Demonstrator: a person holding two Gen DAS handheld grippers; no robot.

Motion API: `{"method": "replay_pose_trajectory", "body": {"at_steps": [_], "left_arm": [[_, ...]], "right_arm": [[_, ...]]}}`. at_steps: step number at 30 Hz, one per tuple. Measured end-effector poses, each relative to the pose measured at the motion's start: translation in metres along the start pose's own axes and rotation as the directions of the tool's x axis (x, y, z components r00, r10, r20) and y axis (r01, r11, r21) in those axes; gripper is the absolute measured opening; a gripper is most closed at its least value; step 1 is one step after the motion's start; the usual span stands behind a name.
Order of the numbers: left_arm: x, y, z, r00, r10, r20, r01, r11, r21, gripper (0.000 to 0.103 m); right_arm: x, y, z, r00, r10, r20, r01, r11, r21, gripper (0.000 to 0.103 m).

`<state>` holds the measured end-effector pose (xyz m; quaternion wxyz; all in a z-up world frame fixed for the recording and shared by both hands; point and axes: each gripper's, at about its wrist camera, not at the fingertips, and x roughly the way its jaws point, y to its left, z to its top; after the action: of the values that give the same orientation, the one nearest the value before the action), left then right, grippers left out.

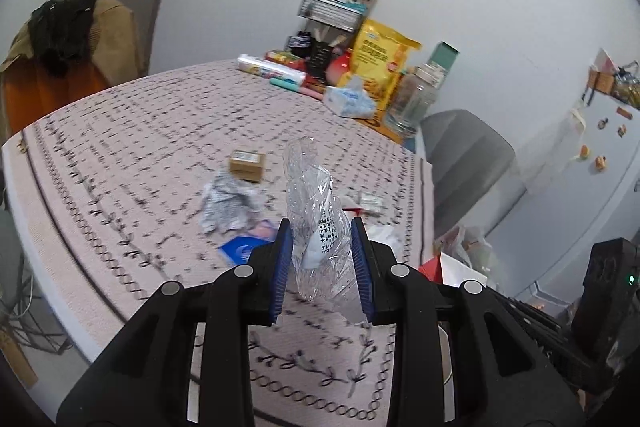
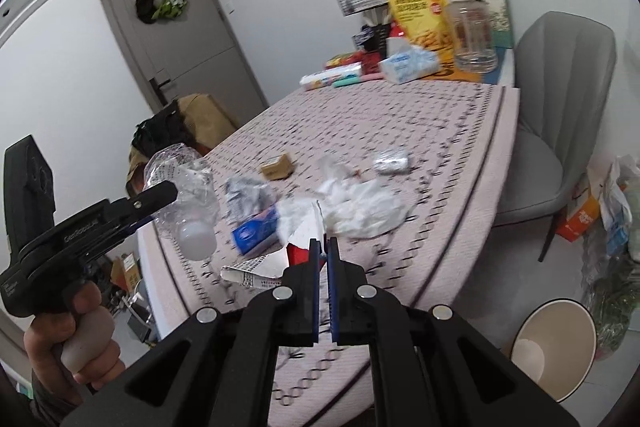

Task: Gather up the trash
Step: 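Grasp the crumpled clear plastic bottle with the left tool while the right tool holds the paper scrap, then carry both held items over the beige floor bin and open both tools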

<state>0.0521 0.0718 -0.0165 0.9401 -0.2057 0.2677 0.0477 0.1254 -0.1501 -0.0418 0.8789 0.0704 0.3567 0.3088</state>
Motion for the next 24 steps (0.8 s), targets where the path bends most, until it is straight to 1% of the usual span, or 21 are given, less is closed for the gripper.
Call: {"method": "replay_pose_trajectory", "body": {"at_steps": [4,8,14,17,24], "left_arm": [[0.021,-0.023,-0.003,0.998,-0.044,-0.039,0.045,0.998,0.032,0.029],[0.041,-0.051,-0.006,0.993,-0.091,-0.077,0.096,0.993,0.066,0.029],[0.074,-0.096,-0.015,0.976,-0.158,-0.152,0.174,0.979,0.104,0.029],[0.091,-0.118,-0.022,0.963,-0.185,-0.195,0.210,0.971,0.113,0.029],[0.126,-0.161,-0.037,0.936,-0.207,-0.284,0.254,0.957,0.140,0.029]], "right_arm": [[-0.009,-0.026,0.002,0.998,-0.058,0.013,0.058,0.998,0.041,0.004],[-0.021,-0.056,0.001,0.993,-0.116,0.024,0.113,0.990,0.083,0.004],[-0.037,-0.100,-0.008,0.979,-0.201,0.024,0.194,0.968,0.158,0.005],[-0.044,-0.124,-0.014,0.970,-0.241,0.019,0.232,0.952,0.199,0.004],[-0.052,-0.181,-0.029,0.948,-0.318,-0.005,0.305,0.905,0.297,0.005]]}}
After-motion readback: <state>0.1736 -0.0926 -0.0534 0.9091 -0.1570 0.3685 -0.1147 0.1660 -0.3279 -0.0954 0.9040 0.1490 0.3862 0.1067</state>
